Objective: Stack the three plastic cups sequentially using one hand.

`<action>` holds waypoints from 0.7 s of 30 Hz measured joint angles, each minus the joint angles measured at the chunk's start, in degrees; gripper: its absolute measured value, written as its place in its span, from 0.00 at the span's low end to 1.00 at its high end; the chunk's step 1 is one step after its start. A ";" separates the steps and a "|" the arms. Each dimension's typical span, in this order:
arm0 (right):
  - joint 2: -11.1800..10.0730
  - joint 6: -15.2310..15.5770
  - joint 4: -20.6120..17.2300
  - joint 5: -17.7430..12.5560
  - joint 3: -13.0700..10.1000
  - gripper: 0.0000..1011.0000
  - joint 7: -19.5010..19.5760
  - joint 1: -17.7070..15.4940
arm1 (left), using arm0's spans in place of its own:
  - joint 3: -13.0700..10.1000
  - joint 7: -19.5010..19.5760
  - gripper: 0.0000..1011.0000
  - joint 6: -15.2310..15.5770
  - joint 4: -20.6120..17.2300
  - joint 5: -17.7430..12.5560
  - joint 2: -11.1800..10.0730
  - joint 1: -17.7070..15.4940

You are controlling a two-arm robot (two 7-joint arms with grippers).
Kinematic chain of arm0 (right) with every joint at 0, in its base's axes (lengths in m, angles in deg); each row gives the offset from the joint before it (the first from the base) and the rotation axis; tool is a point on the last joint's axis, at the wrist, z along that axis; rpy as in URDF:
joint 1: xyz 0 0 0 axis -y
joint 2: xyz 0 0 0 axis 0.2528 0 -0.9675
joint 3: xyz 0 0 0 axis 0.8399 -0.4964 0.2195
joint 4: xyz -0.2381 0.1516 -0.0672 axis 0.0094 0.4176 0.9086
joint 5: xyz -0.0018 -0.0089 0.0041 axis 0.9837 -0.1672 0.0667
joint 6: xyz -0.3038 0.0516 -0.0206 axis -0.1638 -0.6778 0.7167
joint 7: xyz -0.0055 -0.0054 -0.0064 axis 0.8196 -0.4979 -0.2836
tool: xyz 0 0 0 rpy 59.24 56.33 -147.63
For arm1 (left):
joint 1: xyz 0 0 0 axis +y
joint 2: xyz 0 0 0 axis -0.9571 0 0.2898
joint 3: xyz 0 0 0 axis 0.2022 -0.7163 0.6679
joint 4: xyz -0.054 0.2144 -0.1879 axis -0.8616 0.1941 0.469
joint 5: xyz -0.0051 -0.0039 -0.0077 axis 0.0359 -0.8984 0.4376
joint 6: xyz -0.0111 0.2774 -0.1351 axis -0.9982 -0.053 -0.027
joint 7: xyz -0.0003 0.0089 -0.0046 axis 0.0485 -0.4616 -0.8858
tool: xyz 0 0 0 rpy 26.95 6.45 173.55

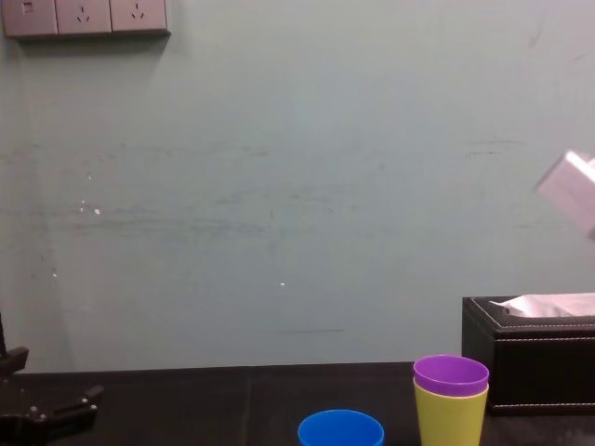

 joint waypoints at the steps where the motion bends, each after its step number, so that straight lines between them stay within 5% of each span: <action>1: -0.06 -0.14 0.21 0.00 0.40 0.99 -0.06 0.07 | 0.00 0.00 0.99 0.00 0.00 0.00 0.00 0.00; 21: 2.57 -8.43 7.11 1.24 5.41 0.99 4.69 2.42 | 0.00 0.00 0.99 0.00 0.00 0.00 0.00 0.00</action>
